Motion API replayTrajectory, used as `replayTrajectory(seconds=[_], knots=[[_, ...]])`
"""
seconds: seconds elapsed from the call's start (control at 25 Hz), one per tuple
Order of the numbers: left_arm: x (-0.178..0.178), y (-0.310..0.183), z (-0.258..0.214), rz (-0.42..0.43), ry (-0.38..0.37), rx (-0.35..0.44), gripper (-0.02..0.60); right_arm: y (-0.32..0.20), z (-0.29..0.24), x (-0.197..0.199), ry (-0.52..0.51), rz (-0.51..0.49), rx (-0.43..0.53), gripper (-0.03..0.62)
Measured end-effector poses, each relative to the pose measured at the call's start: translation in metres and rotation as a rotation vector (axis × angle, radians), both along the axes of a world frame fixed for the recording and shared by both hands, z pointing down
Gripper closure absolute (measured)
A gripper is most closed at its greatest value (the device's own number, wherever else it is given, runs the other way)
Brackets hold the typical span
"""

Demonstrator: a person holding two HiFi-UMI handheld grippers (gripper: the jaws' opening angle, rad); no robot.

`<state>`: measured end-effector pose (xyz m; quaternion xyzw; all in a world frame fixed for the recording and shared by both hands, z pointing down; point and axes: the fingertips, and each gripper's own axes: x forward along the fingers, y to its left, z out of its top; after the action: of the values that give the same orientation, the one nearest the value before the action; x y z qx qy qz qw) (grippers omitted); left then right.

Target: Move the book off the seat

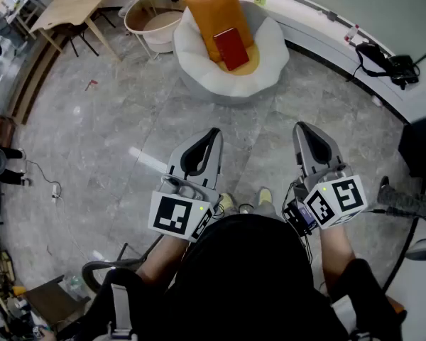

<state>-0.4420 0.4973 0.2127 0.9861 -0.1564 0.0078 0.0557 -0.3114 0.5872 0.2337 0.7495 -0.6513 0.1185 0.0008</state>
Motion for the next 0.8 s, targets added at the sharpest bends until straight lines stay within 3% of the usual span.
replayTrajectory(seconds=[0.44,0.8], knots=[[-0.025,-0.008,0.008,0.033,0.008,0.016,0.578,-0.004,0.005,-0.030,-0.021,0.028,0.050,0.588],[-0.036,-0.021,0.016,0.018,0.008,-0.010,0.578,0.002,0.008,-0.040,-0.042,0.060,0.029,0.588]])
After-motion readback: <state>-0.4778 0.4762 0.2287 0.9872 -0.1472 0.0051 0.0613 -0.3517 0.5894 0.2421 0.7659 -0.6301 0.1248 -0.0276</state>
